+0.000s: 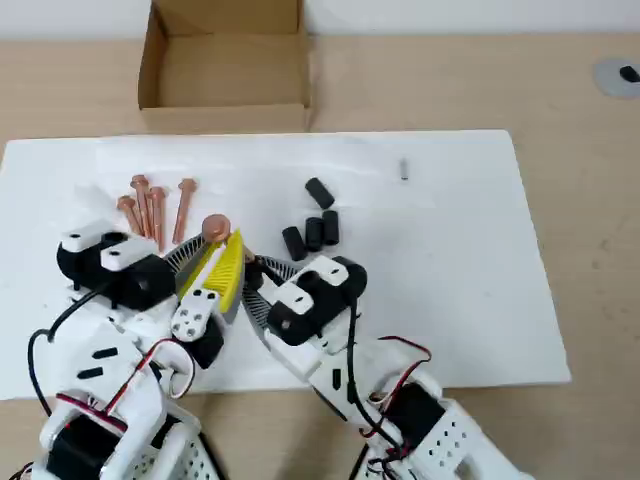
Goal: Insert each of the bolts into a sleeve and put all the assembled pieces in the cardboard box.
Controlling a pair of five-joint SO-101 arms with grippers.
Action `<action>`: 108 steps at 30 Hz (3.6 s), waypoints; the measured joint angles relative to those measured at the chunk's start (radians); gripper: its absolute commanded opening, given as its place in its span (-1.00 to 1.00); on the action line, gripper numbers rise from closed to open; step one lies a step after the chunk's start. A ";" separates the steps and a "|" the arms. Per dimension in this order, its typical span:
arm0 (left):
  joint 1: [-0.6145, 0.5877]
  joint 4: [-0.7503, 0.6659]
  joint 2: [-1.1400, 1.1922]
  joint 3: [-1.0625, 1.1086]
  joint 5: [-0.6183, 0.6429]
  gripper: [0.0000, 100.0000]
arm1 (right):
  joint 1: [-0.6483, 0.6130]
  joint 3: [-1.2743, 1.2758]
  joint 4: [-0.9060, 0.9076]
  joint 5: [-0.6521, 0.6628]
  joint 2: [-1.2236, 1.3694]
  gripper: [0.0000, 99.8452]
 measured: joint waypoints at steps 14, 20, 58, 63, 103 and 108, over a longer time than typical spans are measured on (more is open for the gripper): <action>0.003 0.006 0.034 -0.017 -0.011 -0.99 | 0.000 0.000 0.000 0.000 0.000 -0.98; 0.008 0.011 0.170 -0.066 -0.011 -0.99 | -0.005 0.000 -0.003 0.000 -0.003 -0.98; -0.089 0.417 0.230 -0.345 0.034 -0.69 | 0.078 0.000 0.000 0.000 -0.006 -0.98; -0.204 0.471 0.396 -0.479 -0.026 -0.70 | 0.100 0.000 0.000 0.002 -0.005 -0.98; -0.720 0.100 1.605 -0.666 -0.014 -0.70 | 0.404 -2.625 0.215 -0.014 2.681 -0.98; -0.720 0.100 1.640 -0.692 -0.014 -0.70 | 0.439 -2.934 0.285 -0.014 2.915 -0.98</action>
